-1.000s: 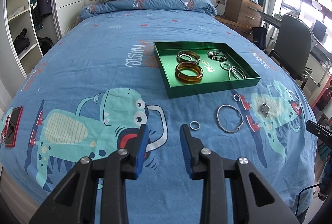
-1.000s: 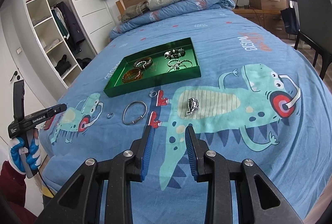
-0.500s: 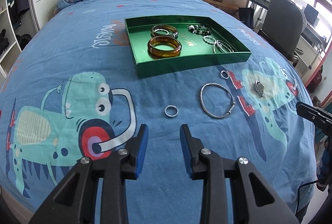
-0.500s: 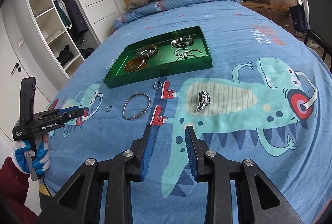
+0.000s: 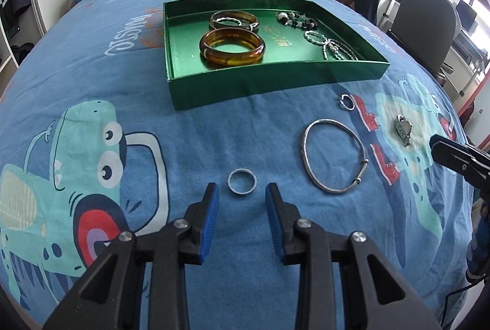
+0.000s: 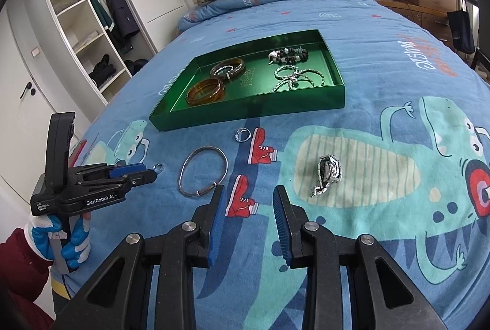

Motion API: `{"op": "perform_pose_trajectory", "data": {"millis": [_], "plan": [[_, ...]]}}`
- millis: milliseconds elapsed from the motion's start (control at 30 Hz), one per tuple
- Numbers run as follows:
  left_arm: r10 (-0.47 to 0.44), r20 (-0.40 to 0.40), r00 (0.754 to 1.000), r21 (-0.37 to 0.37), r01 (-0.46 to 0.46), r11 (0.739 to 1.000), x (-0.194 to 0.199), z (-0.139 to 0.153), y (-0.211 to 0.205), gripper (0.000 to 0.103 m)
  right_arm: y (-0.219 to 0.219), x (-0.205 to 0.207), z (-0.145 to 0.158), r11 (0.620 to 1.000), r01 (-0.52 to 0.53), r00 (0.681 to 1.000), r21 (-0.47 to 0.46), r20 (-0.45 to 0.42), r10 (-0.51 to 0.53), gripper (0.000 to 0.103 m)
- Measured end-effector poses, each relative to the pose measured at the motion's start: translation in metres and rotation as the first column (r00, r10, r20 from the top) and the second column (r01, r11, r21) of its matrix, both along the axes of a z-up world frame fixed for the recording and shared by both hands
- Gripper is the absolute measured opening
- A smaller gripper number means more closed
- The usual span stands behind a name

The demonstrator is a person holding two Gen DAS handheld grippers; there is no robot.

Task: Organize jewelry
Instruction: 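Grasp a small silver ring with the left tool while the right tool grasps another small ring, then carry both small rings into the green tray and open both tools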

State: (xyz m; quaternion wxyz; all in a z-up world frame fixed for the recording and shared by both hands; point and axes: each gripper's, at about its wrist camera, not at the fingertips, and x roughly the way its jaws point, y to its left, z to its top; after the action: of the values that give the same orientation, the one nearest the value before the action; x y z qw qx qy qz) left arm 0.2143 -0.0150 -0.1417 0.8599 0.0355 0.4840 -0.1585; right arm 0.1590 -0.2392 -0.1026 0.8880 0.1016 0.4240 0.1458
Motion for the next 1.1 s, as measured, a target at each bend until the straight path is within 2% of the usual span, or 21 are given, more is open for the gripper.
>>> {"op": "perform_pose_trajectory", "data": {"millis": [233,367,533,733,900,1100], "plan": [[-0.001,0.021,1.0,0.023,0.0,1.0,0.006,-0.008,-0.004,0.029,0.01,0.03,-0.011,0.999,-0.04,0.999,-0.015,-0.011,0.04,0.032],[0.005,0.047,0.999,0.044,-0.007,0.999,0.009,-0.011,-0.003,0.019,0.019,0.048,-0.018,0.998,-0.057,0.998,-0.029,-0.021,0.056,0.032],[0.051,0.067,0.996,0.029,-0.053,0.998,0.019,-0.012,0.008,0.019,0.032,0.067,-0.028,0.995,-0.084,0.996,-0.044,-0.036,0.082,0.032],[0.06,0.083,0.995,0.008,-0.061,0.998,0.024,-0.012,0.014,0.019,0.045,0.086,-0.042,0.993,-0.097,0.994,-0.069,-0.051,0.093,0.03],[0.065,0.08,0.995,-0.02,-0.063,0.998,0.029,-0.012,0.017,0.019,0.051,0.097,-0.048,0.99,-0.097,0.995,-0.104,-0.039,0.093,0.02],[0.069,0.084,0.994,-0.036,-0.066,0.997,0.028,-0.009,0.018,0.019,0.059,0.098,-0.046,0.981,-0.106,0.994,-0.165,-0.023,0.103,0.019]]}}
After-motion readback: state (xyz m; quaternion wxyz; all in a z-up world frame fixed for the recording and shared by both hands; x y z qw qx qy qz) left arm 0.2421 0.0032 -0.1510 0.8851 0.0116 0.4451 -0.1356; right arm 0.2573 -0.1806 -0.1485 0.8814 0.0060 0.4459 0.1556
